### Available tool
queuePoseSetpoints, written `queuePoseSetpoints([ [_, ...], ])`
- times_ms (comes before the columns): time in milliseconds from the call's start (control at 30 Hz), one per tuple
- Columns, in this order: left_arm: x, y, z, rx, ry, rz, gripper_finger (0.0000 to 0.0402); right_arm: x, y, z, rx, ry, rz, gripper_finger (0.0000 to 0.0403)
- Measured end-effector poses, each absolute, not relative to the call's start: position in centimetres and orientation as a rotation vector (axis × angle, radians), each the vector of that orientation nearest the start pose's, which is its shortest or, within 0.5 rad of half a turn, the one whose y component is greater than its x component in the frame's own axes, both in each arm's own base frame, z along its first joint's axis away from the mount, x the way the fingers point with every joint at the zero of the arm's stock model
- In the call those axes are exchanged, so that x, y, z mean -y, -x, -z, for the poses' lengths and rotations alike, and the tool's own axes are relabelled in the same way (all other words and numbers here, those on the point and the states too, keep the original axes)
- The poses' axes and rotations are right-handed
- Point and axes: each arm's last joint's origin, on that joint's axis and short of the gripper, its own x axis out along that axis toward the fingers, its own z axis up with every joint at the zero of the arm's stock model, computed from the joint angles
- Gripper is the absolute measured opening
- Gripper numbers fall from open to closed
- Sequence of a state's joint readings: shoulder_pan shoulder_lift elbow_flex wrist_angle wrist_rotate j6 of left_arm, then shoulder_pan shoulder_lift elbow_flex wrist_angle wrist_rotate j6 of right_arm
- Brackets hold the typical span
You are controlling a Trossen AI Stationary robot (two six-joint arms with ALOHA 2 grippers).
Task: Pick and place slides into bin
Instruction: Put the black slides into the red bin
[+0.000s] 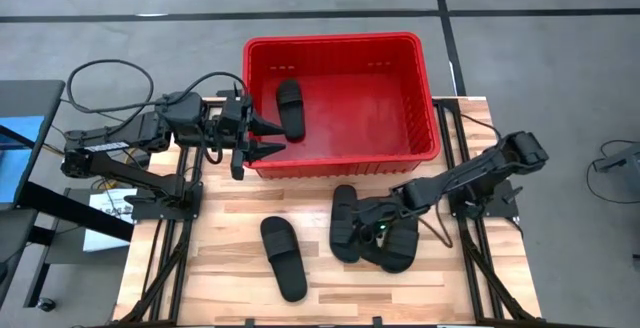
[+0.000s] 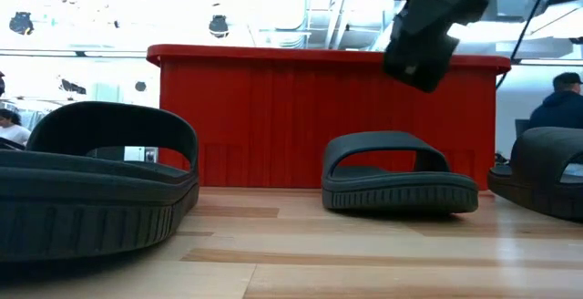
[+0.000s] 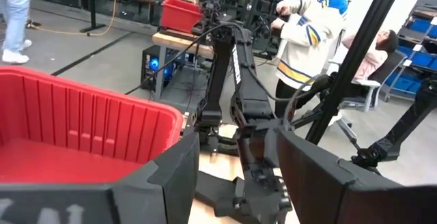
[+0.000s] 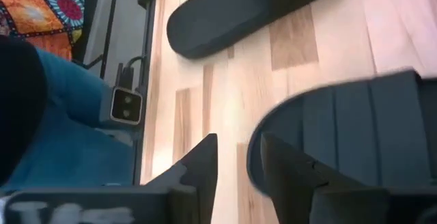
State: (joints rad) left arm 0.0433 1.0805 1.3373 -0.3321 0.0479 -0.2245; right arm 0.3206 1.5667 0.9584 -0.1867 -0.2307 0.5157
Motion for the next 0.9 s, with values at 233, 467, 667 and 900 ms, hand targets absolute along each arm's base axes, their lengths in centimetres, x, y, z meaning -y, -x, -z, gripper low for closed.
queuePoseSetpoints([
  [233, -0.8, -21.4, -44.9, -0.078, 0.228, -0.004, 0.0187, -10.6, -31.1, -20.7, -0.976, -0.388, -0.292, 0.0137],
  [467, -0.8, -21.3, -44.7, -0.099, 0.23, -0.007, 0.0187, -9.2, -31.1, -20.5, -1.028, -0.337, -0.242, 0.0139],
  [667, -0.8, -21.3, -44.7, -0.099, 0.236, -0.007, 0.0187, -8.1, -30.8, -20.1, -1.084, -0.294, -0.224, 0.0149],
  [900, -0.7, -21.3, -44.7, -0.102, 0.253, 0.03, 0.0187, -7.1, -31.0, -20.1, -1.077, -0.236, -0.239, 0.016],
])
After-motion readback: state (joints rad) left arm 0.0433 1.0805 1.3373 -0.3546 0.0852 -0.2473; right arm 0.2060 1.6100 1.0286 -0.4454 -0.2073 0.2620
